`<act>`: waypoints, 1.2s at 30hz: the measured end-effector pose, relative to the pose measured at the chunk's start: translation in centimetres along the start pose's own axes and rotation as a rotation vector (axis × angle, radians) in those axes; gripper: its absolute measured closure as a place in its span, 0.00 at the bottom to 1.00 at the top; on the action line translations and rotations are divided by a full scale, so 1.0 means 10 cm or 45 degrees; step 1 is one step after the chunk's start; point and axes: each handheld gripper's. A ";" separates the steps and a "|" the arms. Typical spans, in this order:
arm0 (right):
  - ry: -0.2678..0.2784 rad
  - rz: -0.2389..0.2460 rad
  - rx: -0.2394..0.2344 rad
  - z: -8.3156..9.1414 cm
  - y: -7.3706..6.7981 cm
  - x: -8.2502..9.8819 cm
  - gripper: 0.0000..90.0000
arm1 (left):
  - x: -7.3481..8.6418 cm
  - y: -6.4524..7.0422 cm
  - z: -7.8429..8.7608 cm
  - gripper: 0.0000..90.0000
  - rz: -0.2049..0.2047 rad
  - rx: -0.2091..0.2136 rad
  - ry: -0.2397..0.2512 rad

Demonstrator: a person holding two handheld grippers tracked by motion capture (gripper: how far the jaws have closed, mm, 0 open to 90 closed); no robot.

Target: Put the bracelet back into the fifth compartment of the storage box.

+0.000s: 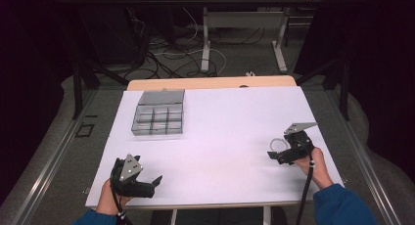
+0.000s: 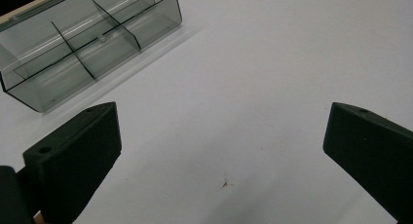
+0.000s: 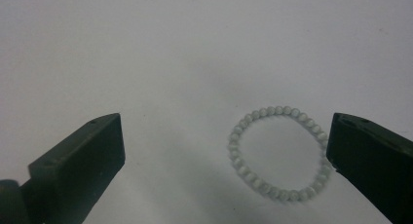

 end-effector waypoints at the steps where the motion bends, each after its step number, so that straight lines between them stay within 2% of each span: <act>1: -0.006 -0.010 -0.001 0.00 0.00 0.00 0.02 | 0.00 0.00 0.00 0.00 0.004 0.006 -0.004; 8: -0.011 -0.021 0.032 -0.05 0.07 -0.01 0.13 | -0.01 0.02 -0.02 0.00 -0.026 0.009 -0.029; 11: -0.020 -0.038 0.032 -0.07 0.11 0.00 0.18 | -0.01 0.01 -0.01 0.00 -0.029 0.009 -0.032; 15: -0.040 -0.028 0.029 -0.10 0.11 0.02 0.26 | -0.01 0.02 -0.02 0.00 -0.026 0.009 -0.030; 18: -0.060 -0.012 0.025 -0.13 0.10 0.02 0.35 | -0.01 0.02 -0.02 0.00 -0.028 0.011 -0.036; 20: -0.074 0.011 0.015 -0.15 0.10 0.03 0.47 | 0.00 0.02 -0.02 0.00 -0.021 0.015 -0.031; 22: -0.110 0.011 0.016 -0.17 0.08 0.03 0.56 | 0.00 0.02 -0.03 0.00 -0.025 0.015 -0.038; 26: -0.132 0.016 0.028 -0.19 0.07 0.04 0.68 | 0.00 0.03 -0.03 0.00 -0.025 0.009 -0.039; 28: -0.128 0.026 0.031 -0.20 0.08 0.04 0.73 | -0.01 0.02 -0.02 0.01 -0.043 -0.001 -0.050; 34: -0.162 0.012 0.026 -0.23 0.05 0.06 0.83 | 0.00 0.02 -0.03 0.01 -0.036 0.004 -0.049; 36: -0.165 0.006 0.044 -0.23 0.04 0.06 0.86 | -0.01 0.01 -0.02 0.01 -0.044 -0.001 -0.053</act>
Point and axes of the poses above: each handheld gripper's, and its own axes: z roughly backward along the jaws, x roughly out of its underside, y roughly to its right, and after that the axes turned 7 degrees about -y, right-handed
